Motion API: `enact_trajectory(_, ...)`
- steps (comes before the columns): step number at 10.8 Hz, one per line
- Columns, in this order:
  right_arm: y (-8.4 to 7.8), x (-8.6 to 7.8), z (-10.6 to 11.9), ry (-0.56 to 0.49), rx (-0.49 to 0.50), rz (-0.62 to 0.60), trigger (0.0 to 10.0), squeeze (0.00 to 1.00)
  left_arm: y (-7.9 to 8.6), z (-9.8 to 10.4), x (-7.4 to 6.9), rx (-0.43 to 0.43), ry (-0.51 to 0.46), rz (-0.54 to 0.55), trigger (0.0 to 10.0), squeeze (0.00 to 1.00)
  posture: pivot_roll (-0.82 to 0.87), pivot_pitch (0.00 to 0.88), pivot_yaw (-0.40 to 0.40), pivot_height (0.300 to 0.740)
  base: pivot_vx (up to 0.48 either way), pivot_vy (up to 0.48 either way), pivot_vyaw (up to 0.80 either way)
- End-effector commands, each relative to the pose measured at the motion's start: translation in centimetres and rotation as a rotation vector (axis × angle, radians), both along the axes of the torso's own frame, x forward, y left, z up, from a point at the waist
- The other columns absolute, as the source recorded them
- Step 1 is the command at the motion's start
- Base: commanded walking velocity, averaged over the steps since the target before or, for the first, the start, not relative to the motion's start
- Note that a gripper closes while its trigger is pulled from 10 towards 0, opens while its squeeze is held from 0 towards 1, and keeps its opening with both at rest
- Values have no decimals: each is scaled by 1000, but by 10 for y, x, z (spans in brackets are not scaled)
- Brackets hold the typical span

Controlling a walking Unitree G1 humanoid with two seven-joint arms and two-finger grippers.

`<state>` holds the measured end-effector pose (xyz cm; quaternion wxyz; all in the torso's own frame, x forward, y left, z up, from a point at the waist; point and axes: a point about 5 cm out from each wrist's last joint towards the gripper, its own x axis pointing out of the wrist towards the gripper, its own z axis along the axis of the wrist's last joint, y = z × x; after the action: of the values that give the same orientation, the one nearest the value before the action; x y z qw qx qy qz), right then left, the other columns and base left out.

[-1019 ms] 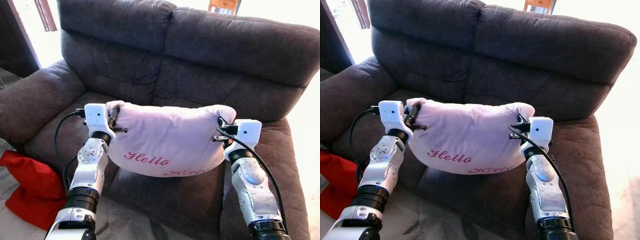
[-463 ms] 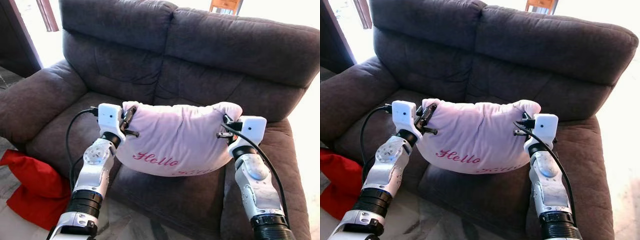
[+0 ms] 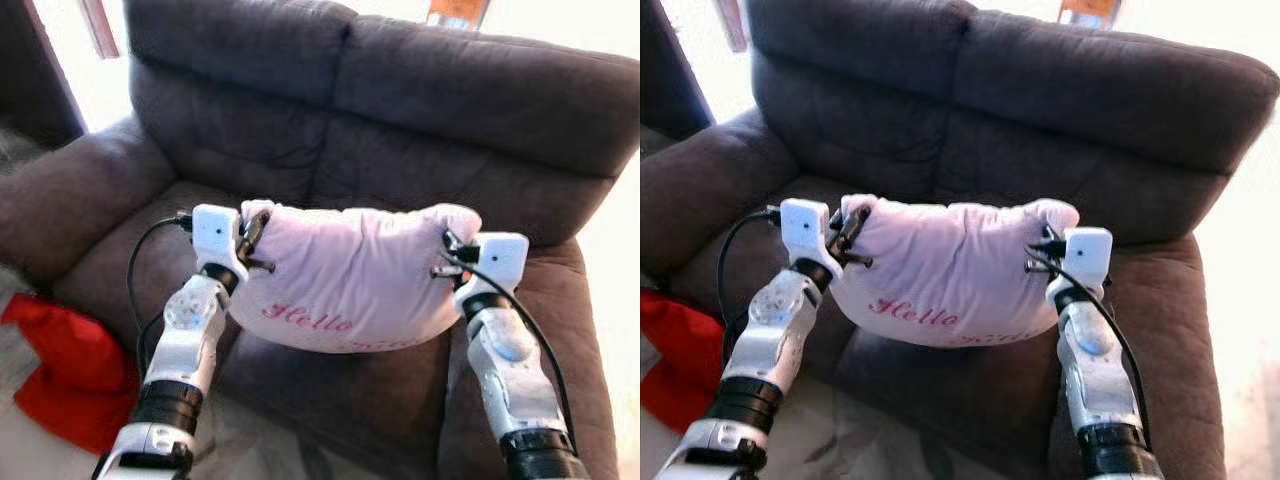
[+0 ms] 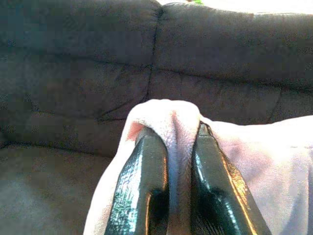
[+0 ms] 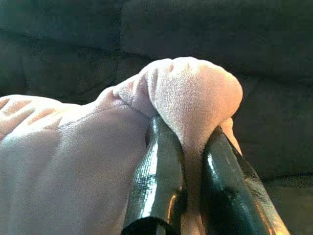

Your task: Move the pillow to the sofa from floor

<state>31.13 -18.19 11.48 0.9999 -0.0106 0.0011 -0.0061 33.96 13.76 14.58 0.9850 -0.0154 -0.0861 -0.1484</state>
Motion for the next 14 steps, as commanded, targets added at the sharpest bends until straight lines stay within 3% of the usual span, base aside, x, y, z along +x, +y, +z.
enact_trajectory(1,5,5,16,-75,-16,27,10000,0,-11,12,0,11,-52,-40,10000,0,16,0,-69,740,0,-337,800)
enact_trajectory(4,6,5,16,-74,-13,31,10000,0,-9,12,1,11,-54,-29,10000,0,17,0,-71,740,0,-338,0)
enact_trajectory(6,7,5,18,-88,-17,38,10000,0,-8,13,1,12,-56,-24,10000,0,16,0,-71,740,0,-296,800)
enact_trajectory(8,7,5,17,-84,-13,39,10000,0,-8,13,1,5,-57,-17,10000,0,17,0,-73,740,0,0,800)
enact_trajectory(14,8,5,15,-70,6,46,10000,0,-8,13,1,8,-57,-15,10000,0,17,0,-74,740,0,0,0)
